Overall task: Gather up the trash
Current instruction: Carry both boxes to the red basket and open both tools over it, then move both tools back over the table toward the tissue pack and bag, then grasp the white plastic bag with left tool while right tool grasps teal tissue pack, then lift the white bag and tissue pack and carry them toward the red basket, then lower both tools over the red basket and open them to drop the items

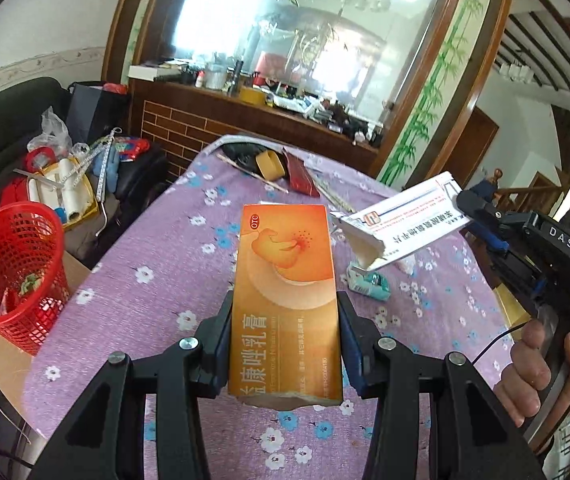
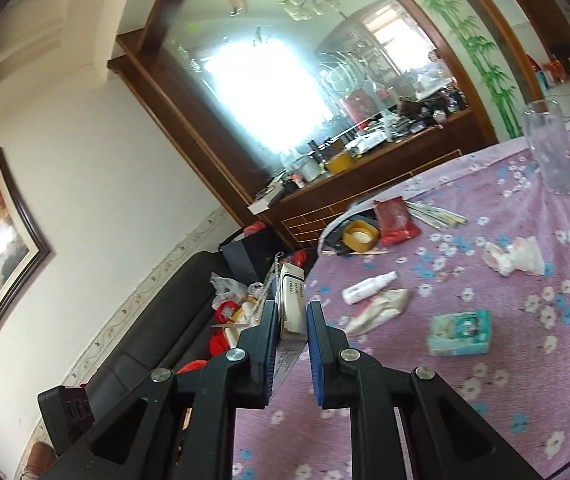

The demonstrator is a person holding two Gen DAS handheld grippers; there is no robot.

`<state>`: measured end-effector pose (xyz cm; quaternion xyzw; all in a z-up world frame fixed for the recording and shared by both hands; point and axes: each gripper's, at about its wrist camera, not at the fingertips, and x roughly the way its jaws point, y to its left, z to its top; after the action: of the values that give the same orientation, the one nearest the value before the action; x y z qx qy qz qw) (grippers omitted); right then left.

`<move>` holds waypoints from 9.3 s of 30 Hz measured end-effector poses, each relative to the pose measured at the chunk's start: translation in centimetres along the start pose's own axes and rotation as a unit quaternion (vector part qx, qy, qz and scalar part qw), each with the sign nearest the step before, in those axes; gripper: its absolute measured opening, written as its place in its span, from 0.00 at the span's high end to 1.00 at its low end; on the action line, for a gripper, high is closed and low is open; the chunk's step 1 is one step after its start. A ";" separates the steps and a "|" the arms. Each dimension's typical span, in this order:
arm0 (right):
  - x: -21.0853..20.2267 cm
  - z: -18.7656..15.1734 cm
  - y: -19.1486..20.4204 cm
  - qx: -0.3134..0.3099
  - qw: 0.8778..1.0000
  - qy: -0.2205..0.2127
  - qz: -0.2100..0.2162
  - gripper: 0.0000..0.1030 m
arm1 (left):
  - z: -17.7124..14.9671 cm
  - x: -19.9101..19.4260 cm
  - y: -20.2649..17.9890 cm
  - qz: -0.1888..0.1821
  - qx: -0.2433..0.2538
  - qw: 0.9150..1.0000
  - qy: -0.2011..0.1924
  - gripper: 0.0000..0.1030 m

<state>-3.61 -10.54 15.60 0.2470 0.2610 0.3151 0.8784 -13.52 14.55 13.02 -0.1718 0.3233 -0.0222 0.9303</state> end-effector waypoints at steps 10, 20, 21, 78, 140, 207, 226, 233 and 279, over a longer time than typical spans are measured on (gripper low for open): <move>2.4 -1.2 5.7 -0.024 0.999 0.008 0.026 0.84 | 0.9 -3.1 3.3 0.012 -0.019 0.999 -0.039 0.54; 6.0 -2.0 9.5 -0.033 0.998 0.026 0.047 0.84 | 1.8 -5.2 8.1 0.040 -0.052 0.996 -0.068 0.54; 6.4 -2.2 10.1 -0.037 0.998 0.028 0.049 0.84 | 1.9 -5.4 8.5 0.045 -0.054 0.995 -0.072 0.54; 30.9 -16.8 19.8 -0.051 0.961 0.253 0.097 0.49 | 1.8 -2.2 29.1 0.159 -0.181 0.970 -0.024 0.32; 7.2 2.1 -16.6 0.077 0.984 0.105 -0.125 0.08 | 3.6 13.8 -5.8 0.015 0.083 0.993 0.083 0.31; 5.3 0.7 -7.0 -0.030 0.994 0.036 -0.102 0.92 | 1.2 1.2 1.5 0.015 0.001 1.000 0.017 0.89; 4.2 -0.5 4.3 -0.039 0.999 -0.005 -0.014 0.92 | 1.5 -3.5 4.6 0.009 -0.025 0.999 -0.034 0.89; 4.4 -1.2 7.4 -0.056 0.998 -0.006 0.004 0.92 | 1.6 -5.0 6.0 0.013 -0.039 0.998 -0.051 0.89; 10.9 -4.8 16.0 -0.107 0.991 0.047 0.070 0.92 | 1.7 -9.9 15.0 0.095 -0.107 0.984 -0.105 0.89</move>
<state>-6.17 9.07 18.31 0.1546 0.2488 0.4128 0.8624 -21.35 30.66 15.21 -0.2404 0.2394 0.1188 0.9331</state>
